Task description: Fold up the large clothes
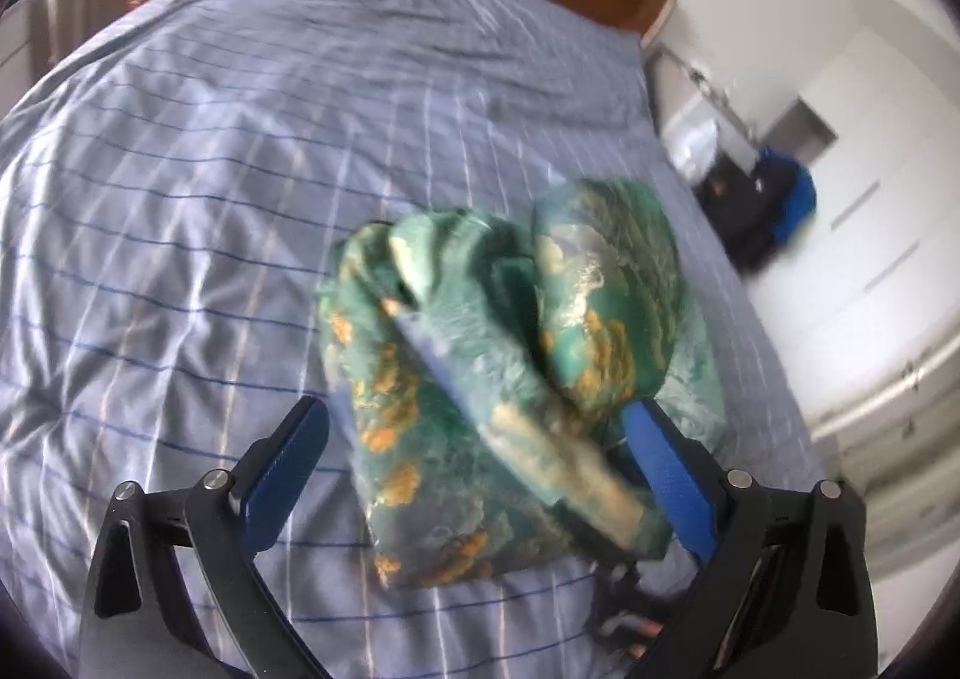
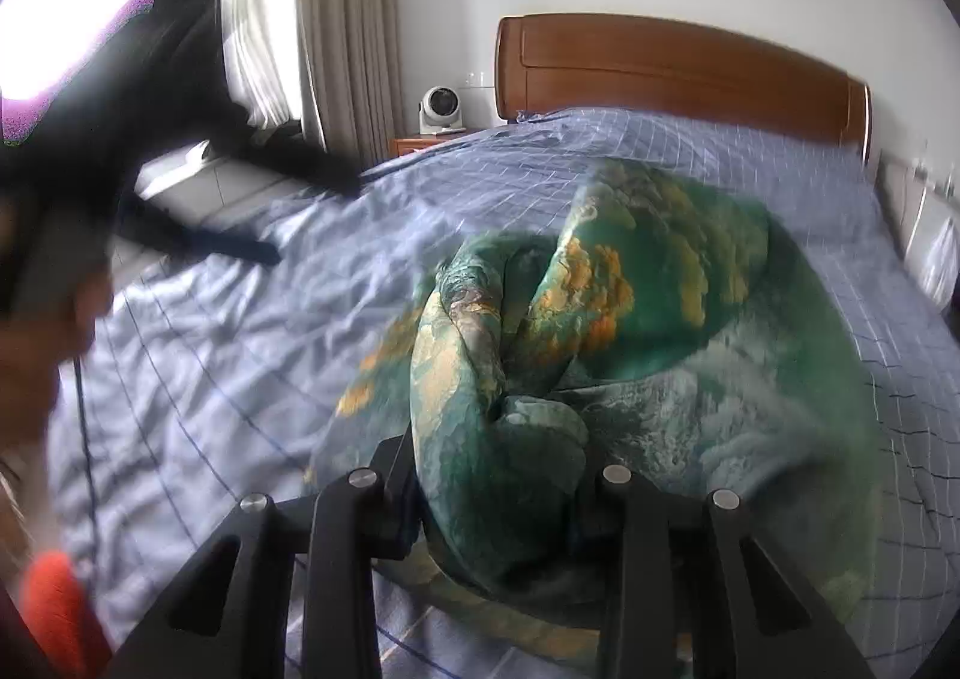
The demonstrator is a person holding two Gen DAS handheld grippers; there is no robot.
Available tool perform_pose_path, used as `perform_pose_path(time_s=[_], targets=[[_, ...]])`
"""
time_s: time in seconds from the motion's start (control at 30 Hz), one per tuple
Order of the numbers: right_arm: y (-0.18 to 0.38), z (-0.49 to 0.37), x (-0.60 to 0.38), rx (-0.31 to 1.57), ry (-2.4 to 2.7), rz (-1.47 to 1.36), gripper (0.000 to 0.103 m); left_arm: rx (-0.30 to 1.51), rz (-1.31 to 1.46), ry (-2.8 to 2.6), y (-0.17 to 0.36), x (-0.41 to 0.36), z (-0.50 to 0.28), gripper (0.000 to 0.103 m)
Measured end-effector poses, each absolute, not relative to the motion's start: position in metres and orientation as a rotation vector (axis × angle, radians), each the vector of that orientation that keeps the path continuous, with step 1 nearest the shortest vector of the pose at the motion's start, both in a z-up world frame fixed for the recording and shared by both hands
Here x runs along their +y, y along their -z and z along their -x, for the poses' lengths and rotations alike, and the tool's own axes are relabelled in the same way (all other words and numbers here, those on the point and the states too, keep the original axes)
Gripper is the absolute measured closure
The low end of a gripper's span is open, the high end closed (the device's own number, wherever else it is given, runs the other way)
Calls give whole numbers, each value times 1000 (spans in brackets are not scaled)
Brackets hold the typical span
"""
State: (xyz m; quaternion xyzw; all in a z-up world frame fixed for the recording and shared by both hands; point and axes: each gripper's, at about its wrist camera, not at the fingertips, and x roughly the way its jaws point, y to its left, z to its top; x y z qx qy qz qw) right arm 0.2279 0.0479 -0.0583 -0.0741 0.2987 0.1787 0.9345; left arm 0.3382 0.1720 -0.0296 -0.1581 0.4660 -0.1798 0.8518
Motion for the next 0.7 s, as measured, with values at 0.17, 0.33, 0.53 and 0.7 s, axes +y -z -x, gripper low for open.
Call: perform_pose_path(time_s=[0.17, 0.33, 0.53, 0.7], targets=[[67, -210, 48, 558, -324, 189, 68, 1042, 376, 471, 36, 139, -376, 23], [69, -211, 53, 532, -321, 238, 68, 1090, 319, 521, 35, 87, -402, 23], [73, -207, 58, 514, -312, 252, 67, 1144, 249, 445, 41, 57, -407, 86], [52, -193, 50, 550, -376, 238, 39, 1084, 211, 472, 13, 80, -396, 92]])
